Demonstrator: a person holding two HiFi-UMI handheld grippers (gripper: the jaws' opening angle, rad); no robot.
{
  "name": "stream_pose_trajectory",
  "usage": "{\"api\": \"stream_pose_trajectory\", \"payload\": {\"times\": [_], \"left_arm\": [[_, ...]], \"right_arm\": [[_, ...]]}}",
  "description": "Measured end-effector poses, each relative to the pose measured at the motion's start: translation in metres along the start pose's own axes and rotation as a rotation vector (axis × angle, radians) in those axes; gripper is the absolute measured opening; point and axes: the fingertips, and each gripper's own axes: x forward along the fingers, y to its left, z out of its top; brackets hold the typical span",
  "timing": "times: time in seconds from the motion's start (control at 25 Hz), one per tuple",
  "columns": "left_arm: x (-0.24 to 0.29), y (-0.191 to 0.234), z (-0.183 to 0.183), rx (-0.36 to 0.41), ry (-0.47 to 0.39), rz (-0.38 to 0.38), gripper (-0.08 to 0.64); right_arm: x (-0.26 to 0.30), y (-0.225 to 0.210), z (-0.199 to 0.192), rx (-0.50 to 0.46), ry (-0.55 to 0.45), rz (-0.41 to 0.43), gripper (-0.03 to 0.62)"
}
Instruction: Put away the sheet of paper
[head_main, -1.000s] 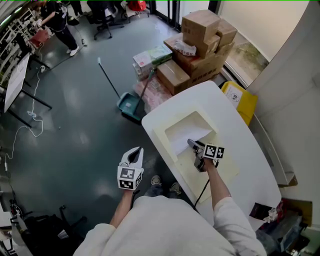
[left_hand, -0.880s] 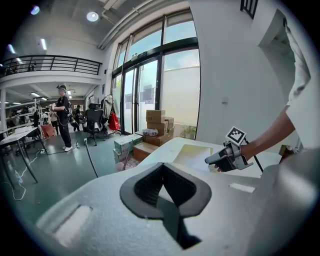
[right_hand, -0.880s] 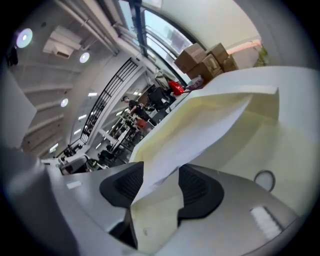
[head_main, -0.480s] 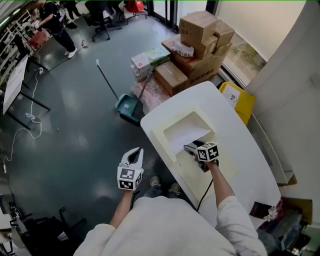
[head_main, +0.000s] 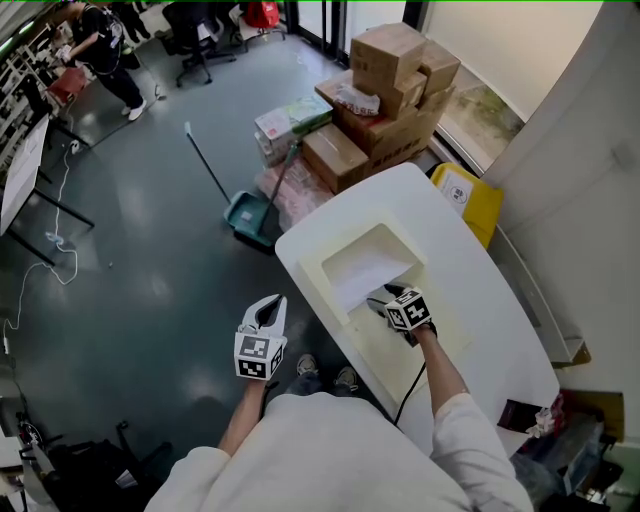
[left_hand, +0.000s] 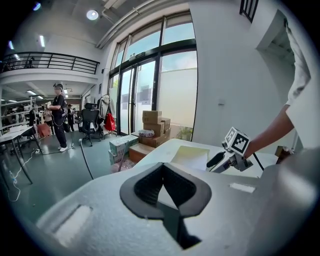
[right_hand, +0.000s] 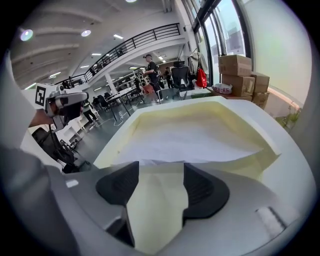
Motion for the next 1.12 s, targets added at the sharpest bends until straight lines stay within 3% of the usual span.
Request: {"api": "stream_pose_trajectory", "payload": {"times": [0.2, 0.52, 0.76, 1.12], "left_arm": [[0.009, -0.012, 0.004, 0.011, -0.007, -0.036, 0.006], [0.02, -0.035, 0.006, 0.031, -0.009, -0.102, 0.006], [0.024, -0.051, 0.008, 0.047, -0.006, -0.142, 0.006], [0.029, -0.072, 0.018, 0.078, -0.024, -0.199, 0.006]], "right_arm": [[-0.014, -0.007, -0.014, 0.041, -0.019, -0.049, 0.259], [-0.047, -0.019, -0.026, 0.136, -0.13, -0.184, 0.089], [-0.072, -0.025, -0.035, 0.192, -0.191, -0.276, 0.012], [-0.118, -0.021, -0.026, 0.22, -0.337, -0.405, 0.0]]}}
